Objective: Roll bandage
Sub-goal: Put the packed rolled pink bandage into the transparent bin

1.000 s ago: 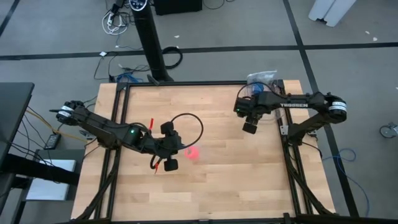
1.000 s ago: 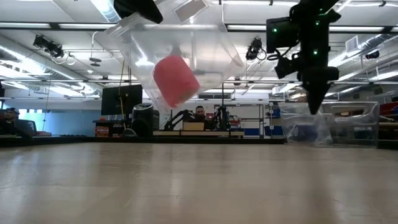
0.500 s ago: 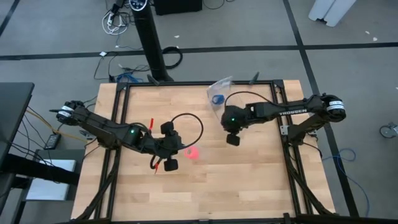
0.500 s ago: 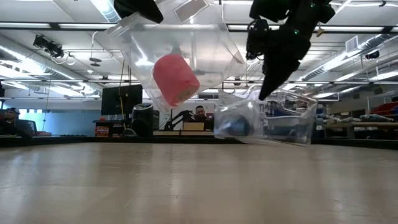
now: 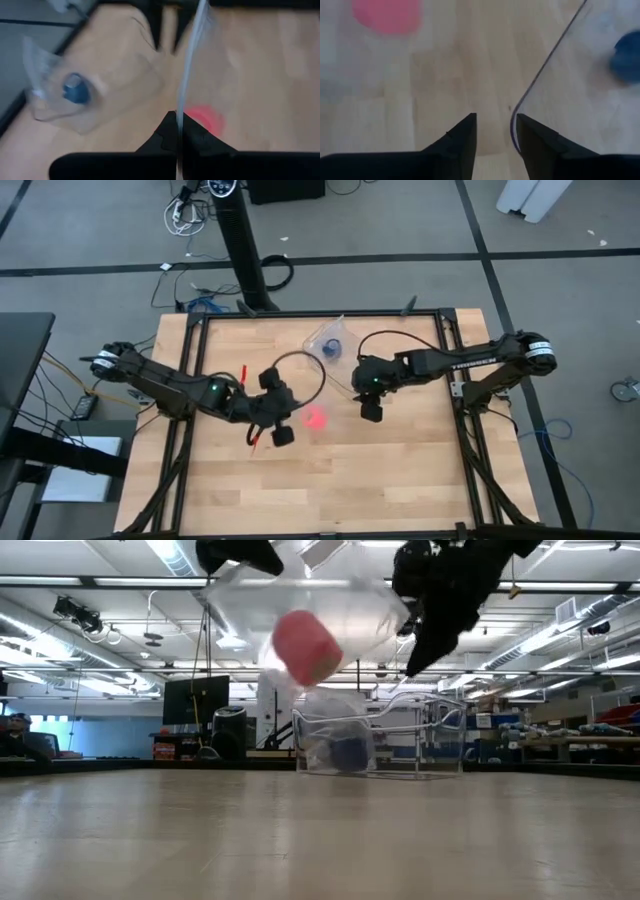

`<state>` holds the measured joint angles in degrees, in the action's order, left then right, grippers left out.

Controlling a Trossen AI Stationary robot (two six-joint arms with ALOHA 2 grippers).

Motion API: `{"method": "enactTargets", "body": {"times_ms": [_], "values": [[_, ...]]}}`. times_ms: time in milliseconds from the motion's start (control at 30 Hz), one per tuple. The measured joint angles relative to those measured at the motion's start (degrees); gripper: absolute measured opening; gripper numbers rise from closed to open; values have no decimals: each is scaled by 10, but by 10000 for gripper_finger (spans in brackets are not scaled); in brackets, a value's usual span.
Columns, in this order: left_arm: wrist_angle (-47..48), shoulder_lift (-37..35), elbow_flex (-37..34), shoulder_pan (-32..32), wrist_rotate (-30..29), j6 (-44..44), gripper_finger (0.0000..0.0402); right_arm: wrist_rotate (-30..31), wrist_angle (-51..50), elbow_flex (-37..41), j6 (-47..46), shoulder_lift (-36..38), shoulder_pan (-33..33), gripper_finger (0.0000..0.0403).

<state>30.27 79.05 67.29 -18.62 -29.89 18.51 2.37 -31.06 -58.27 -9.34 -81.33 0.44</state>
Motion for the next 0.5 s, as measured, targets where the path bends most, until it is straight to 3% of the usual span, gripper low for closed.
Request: {"method": "enactTargets", "body": {"times_ms": [300, 500], "values": [[-70, 0, 22, 98, -2, -31, 3, 79, -108, -113, 4, 21, 53, 136], [-78, 3, 44, 201, 81, -34, 3, 127, -126, -136, 0, 50, 83, 134]]}}
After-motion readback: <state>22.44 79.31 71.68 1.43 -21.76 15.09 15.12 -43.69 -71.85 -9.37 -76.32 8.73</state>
